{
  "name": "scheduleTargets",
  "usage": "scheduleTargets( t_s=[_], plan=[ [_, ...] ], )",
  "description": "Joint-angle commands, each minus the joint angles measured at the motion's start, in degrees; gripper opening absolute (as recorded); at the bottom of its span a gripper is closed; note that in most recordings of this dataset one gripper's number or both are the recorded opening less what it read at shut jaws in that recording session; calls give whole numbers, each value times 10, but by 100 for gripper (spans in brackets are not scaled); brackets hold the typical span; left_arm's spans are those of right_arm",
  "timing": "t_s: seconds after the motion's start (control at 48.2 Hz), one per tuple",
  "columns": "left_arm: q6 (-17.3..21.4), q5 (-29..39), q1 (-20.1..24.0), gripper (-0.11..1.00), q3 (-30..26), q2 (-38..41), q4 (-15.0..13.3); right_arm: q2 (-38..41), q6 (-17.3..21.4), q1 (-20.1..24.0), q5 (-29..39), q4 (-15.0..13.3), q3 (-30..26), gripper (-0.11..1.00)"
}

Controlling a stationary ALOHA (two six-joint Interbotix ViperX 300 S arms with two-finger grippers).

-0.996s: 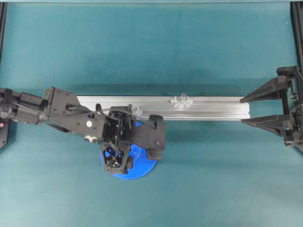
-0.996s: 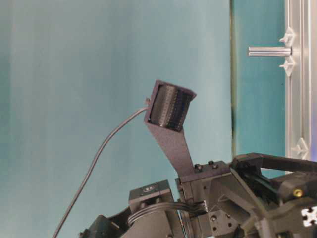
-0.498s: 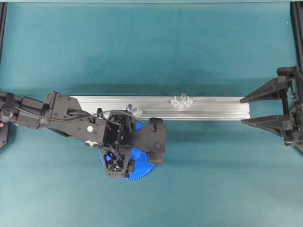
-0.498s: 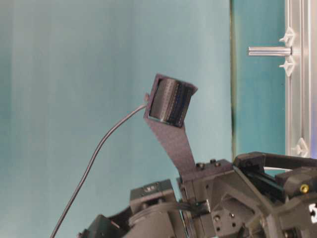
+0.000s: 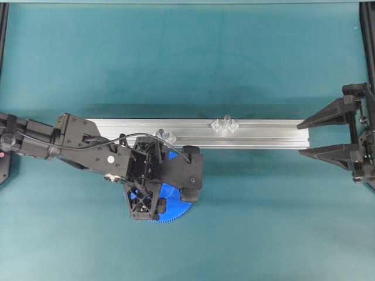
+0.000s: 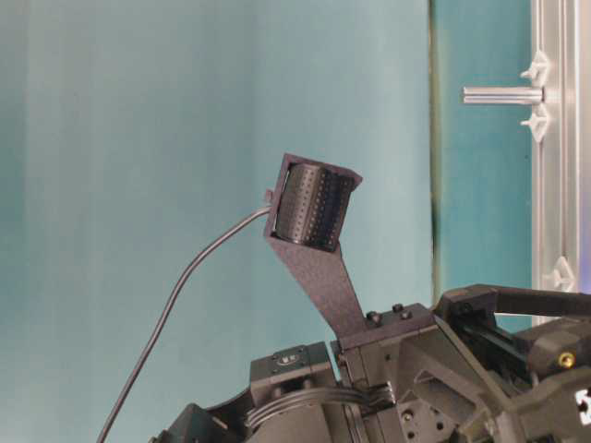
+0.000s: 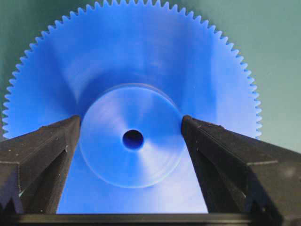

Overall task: Insert the large gear onto the shaft.
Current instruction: 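Close the left gripper on the blue gear hub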

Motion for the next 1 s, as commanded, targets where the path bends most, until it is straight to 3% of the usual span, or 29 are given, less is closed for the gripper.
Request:
scheduleTargets(
  t_s=[0.0, 0.498, 0.747, 0.975],
  plan=[
    [4, 10, -10, 92, 4, 7, -1, 4, 5, 4, -4, 1, -10, 70],
    [0, 25, -11, 91, 6, 7, 1, 3, 5, 5, -4, 1, -6, 70],
    [-1, 20, -11, 79, 4, 4, 1, 3, 5, 5, -7, 1, -7, 70],
    [11, 21, -10, 79, 0, -5, 3, 2, 4, 5, -8, 1, -8, 70]
  ],
)
